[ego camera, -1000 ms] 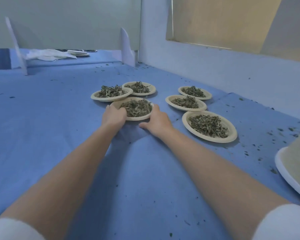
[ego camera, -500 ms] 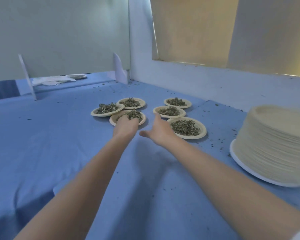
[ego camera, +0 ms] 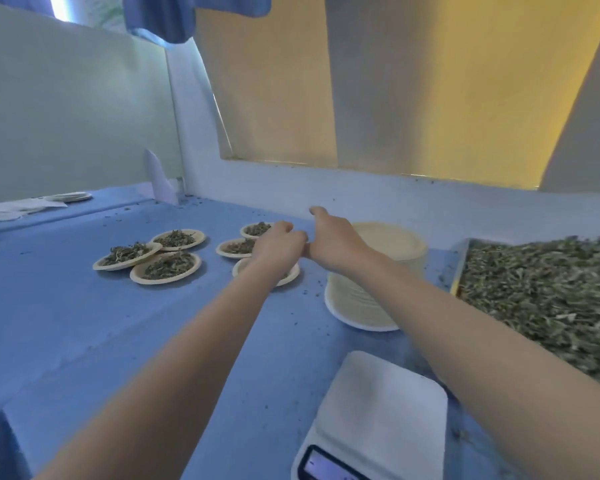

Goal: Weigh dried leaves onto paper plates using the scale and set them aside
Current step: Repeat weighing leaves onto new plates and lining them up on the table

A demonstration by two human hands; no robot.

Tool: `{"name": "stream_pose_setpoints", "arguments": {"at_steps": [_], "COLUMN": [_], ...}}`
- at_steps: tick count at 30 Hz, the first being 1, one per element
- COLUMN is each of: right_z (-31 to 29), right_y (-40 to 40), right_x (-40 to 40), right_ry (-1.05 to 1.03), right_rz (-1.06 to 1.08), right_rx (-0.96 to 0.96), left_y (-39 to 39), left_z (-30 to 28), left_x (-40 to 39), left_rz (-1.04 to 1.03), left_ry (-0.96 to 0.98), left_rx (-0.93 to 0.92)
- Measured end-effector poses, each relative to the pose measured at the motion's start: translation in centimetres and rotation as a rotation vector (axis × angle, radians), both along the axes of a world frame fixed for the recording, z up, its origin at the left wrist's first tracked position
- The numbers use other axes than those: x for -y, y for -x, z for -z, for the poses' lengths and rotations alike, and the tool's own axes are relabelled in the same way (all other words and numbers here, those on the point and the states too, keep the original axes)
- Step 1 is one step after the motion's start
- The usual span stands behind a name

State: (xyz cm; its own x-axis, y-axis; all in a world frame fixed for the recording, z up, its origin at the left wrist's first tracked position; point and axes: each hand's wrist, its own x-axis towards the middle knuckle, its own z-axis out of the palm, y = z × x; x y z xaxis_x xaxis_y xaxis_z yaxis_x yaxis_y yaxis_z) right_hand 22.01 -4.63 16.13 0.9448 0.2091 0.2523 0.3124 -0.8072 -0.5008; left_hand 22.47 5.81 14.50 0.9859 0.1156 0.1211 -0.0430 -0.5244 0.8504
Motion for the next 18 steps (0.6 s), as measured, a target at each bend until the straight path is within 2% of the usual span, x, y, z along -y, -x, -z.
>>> {"name": "stream_pose_setpoints", "arguments": {"at_steps": [5,11,15,18], "right_z": [-0.3,1.8,3.1,3.8], "right_y": [0.0,-2.1,-3.4,-4.1], "right_x": [7.0,13.3,14.9,15.0], "right_ry": [0.132,0.141,-0.146,-0.282], "right_rz": [0.101,0.323,0.362,0.411], "right_rx": [0.035,0.002,-0.149,-0.222], "left_y": [-0.9,-3.3,-4.4,-4.9], "left_z": [-0.1,1.2,2.1,2.6], "left_x": [6.6,9.5,10.0,10.4], "left_rz": [0.058,-0.081,-0.057,-0.085], "left_ry": [-0.088,-0.093,-0.042,-0.037], "left_rx": [0.026,-0.025,-0.139,-0.135]}}
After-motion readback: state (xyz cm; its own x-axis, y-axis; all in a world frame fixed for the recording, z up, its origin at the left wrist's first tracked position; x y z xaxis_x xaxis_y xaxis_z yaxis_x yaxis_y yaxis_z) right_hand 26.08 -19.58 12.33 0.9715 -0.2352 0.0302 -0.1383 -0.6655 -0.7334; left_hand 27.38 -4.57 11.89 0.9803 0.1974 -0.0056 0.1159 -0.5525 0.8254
